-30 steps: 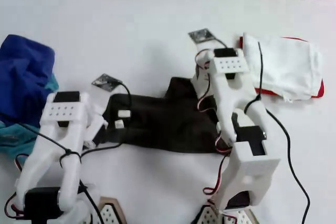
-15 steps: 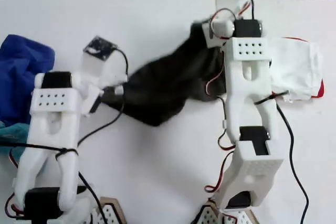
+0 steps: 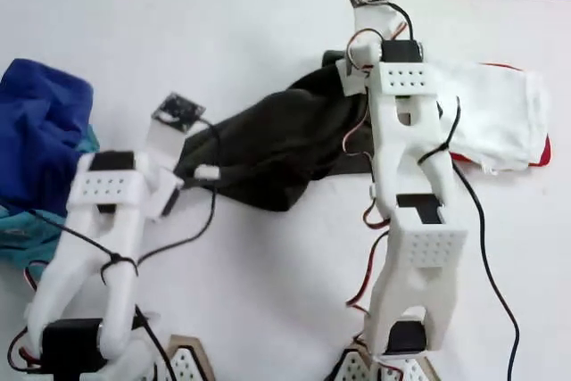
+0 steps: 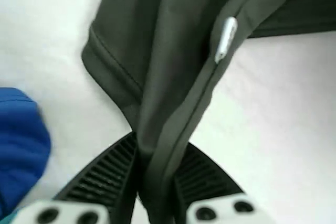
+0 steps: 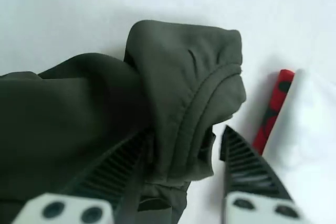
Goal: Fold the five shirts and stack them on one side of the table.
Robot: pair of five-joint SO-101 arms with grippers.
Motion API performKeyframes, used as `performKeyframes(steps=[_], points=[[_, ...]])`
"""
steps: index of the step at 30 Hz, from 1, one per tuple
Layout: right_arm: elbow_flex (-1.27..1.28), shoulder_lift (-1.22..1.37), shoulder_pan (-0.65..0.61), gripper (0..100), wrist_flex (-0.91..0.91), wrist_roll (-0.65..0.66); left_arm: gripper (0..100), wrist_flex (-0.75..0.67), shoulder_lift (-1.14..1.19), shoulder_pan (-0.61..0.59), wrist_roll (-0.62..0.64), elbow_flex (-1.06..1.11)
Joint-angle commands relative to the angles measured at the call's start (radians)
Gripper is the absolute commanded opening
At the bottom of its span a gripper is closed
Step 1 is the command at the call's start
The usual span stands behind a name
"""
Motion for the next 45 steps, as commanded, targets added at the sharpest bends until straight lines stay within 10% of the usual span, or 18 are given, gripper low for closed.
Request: performKeyframes(steps=[1,15,27,45], points=[[-0.048,-0.137,0.015,22.6,0.039,-0.006,2,-0.069,-0.034,-0.008,-0.005,0.047],[0.087,-0.259,0.015,19.5,0.450,0.084,2,-0.121,-0.032,-0.005,0.014,0.059],[0.433,-0.268,0.094,19.4,0.214,0.218,2,-0.249,-0.034,-0.002,0.112,0.142],[0.302,-0.199,-0.111,19.4,0.131,-0.296,2,-0.285,-0.040,-0.002,0.114,0.168]])
